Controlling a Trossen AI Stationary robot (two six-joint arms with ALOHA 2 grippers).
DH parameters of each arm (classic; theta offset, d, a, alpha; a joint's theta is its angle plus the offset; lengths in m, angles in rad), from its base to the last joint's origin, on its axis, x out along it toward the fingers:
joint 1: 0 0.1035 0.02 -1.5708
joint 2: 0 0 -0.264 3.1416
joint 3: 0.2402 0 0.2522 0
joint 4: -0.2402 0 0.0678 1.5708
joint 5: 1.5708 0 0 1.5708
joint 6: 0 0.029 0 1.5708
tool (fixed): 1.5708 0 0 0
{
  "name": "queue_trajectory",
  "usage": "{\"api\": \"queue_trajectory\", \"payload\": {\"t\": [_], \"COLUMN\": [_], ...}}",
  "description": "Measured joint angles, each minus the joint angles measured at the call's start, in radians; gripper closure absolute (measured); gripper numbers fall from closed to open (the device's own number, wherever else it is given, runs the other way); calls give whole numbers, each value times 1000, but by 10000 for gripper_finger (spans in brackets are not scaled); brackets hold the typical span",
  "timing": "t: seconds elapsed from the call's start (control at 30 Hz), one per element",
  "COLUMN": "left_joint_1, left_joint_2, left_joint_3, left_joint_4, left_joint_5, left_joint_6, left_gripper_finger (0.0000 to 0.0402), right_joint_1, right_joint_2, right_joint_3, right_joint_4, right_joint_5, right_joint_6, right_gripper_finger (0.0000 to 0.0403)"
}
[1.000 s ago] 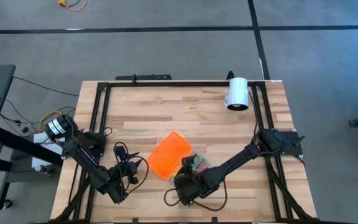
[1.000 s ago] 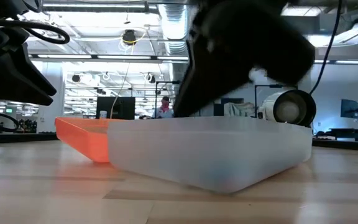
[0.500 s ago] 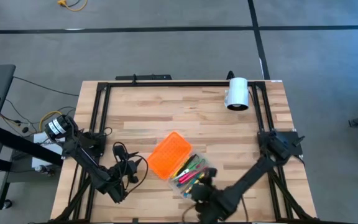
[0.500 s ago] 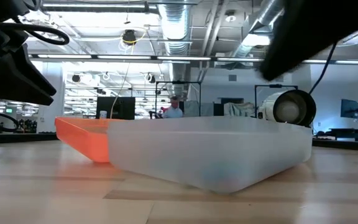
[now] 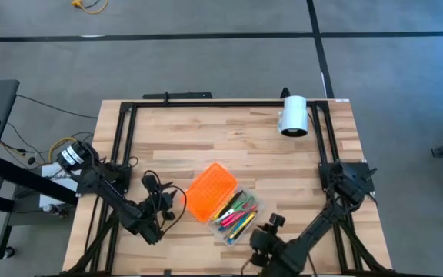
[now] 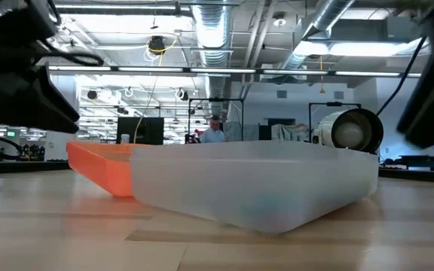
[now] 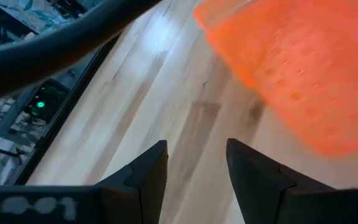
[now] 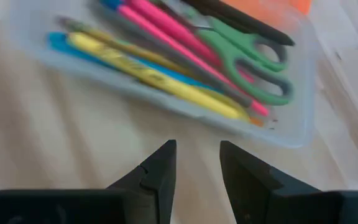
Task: Pick & place school supplies into a supply box
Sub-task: Close the supply box
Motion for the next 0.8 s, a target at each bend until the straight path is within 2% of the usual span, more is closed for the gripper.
{"api": "queue_trajectory", "payload": {"t": [0.1, 0.27, 0.4, 0.53, 0.8], "left_joint_1": [13, 26, 26, 30, 81], "left_joint_2": [0, 0, 0, -3, -3], "left_joint_3": [-53, -175, -254, -286, -267], "left_joint_4": [3, 7, 122, 277, 362], "left_joint_5": [13, 56, 53, 30, 14], "left_joint_6": [-11, -113, -143, -55, 94], "left_gripper_finger": [244, 244, 244, 244, 244], "right_joint_1": [-24, -48, -54, -62, -89], "right_joint_2": [-1, -2, -2, -2, -7], "right_joint_3": [-46, -84, -116, -141, -200], "right_joint_4": [48, 82, 130, 152, 174], "right_joint_5": [-9, -59, -65, -62, -25], "right_joint_6": [10, 10, 10, 10, 6], "right_gripper_finger": [285, 285, 285, 285, 285]}}
